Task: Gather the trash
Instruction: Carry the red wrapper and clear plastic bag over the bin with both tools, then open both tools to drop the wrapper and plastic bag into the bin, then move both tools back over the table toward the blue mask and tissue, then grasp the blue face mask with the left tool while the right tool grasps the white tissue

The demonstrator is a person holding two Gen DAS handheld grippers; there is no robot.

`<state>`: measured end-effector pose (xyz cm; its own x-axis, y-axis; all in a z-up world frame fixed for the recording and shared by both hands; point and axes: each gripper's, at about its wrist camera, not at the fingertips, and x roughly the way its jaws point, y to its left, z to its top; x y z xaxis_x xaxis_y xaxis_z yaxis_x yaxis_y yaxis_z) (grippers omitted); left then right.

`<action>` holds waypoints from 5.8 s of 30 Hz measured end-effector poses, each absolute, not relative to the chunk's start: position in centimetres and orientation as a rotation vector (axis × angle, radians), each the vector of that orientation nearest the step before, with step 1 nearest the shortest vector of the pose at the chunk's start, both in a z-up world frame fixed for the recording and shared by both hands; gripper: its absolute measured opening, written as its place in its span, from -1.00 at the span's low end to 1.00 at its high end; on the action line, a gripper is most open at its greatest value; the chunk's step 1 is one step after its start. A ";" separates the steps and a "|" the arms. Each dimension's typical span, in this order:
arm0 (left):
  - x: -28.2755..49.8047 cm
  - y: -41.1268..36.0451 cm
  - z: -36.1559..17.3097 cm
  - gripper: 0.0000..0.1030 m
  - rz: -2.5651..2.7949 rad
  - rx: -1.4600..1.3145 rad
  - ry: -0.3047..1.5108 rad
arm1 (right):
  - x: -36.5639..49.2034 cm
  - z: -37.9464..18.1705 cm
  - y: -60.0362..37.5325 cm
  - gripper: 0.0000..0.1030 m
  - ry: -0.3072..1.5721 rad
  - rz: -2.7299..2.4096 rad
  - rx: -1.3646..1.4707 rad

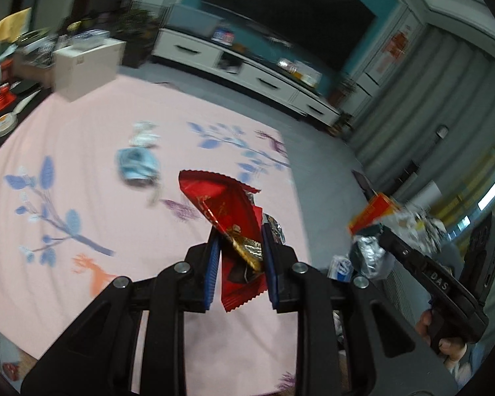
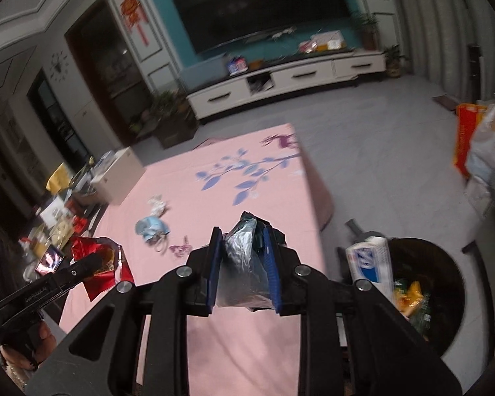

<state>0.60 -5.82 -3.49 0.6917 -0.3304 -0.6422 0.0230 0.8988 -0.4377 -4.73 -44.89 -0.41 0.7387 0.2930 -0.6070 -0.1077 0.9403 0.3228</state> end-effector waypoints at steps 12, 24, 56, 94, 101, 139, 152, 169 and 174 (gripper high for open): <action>-0.1 -19.5 -2.2 -0.51 -0.467 -0.272 0.830 | -8.7 -1.7 -52.0 -0.48 0.670 0.054 0.326; 2.2 -28.9 -8.0 -0.50 -0.580 -0.127 0.978 | -9.3 -6.1 -58.0 -0.47 0.730 -0.097 0.408; 4.1 -37.2 -14.6 -0.27 -0.682 -0.009 1.121 | -8.6 -10.9 -61.3 -0.42 0.807 -0.169 0.480; 7.7 -12.6 -8.7 0.93 -0.187 -0.211 0.931 | -7.5 -7.4 -53.0 0.93 0.756 -0.125 0.367; 10.5 -3.8 -10.7 0.93 0.029 -0.251 0.938 | -5.4 -9.3 -49.1 0.93 0.830 -0.098 0.236; 17.9 8.0 -17.6 -0.53 0.097 -0.534 0.980 | 8.5 -12.3 -30.6 0.93 0.925 0.188 0.100; 14.2 15.0 -14.6 -0.53 0.284 -0.619 0.868 | 20.4 -14.1 -13.6 0.62 1.053 0.417 0.101; 13.5 14.5 -13.1 -0.53 0.221 -0.641 0.834 | 17.5 -13.8 -14.1 -0.45 0.989 0.390 -0.018; 12.6 12.5 -10.7 -0.53 0.147 -0.594 0.779 | 10.9 -12.0 -22.1 -0.45 0.985 0.376 0.043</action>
<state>12.56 12.45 -10.67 0.7106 -0.0886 -0.6979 -0.3374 0.8276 -0.4486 10.91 -22.09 -11.98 0.4942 0.3293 -0.8045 -0.2906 0.9348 0.2042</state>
